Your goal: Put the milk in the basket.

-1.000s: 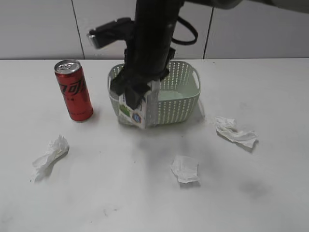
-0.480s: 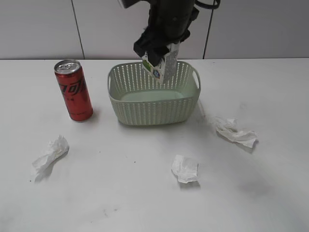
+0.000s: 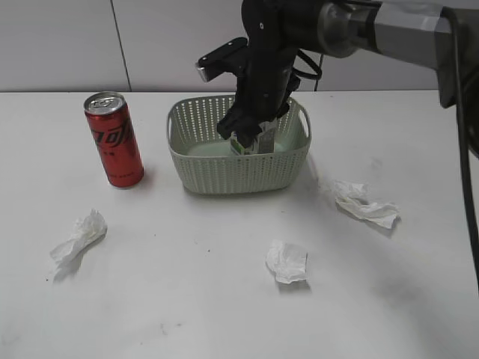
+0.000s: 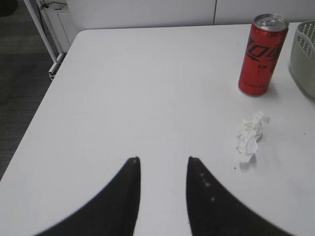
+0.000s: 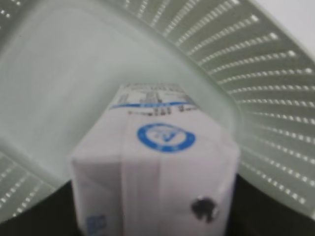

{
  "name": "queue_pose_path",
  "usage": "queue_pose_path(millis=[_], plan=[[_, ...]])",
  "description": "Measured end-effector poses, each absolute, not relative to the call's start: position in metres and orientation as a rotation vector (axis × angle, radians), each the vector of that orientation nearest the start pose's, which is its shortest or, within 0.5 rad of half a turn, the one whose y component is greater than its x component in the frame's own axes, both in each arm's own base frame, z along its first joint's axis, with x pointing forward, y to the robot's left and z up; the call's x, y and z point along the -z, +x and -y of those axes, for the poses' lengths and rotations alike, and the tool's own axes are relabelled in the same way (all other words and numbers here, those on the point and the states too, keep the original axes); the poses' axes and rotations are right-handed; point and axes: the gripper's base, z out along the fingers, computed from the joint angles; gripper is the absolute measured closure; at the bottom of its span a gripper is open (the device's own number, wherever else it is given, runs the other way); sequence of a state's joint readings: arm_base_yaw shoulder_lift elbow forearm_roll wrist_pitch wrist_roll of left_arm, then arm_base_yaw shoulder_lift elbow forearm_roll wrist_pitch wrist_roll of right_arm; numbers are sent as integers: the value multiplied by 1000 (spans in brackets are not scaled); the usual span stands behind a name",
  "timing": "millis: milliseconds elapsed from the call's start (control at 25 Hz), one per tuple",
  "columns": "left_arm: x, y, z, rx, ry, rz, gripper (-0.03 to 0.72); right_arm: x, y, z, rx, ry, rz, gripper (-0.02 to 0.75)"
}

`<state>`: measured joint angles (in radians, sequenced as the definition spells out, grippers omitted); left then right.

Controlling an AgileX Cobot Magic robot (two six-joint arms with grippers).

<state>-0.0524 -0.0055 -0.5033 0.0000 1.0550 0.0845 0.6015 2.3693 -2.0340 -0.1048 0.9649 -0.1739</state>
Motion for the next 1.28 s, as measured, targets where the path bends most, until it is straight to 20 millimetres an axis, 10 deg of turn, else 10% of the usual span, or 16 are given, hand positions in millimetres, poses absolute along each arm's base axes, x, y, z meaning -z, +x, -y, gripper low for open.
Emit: queue_pose_path(millis=[280,440,960,1280], plan=[[-279,-6,0,-20,139,-2025,450,-157,425,-287,-37,-1091,-2554,112],[-279,-6,0,-20,139,-2025,450,-173,429,-288,-27,-1086,-2534,93],[-279,-6,0,-20,139,-2025,450,-375,373,-236,13,-800,-2367,101],[-279,-6,0,-20,139,-2025,450,-395,304,-190,11,-763,-2436,124]])
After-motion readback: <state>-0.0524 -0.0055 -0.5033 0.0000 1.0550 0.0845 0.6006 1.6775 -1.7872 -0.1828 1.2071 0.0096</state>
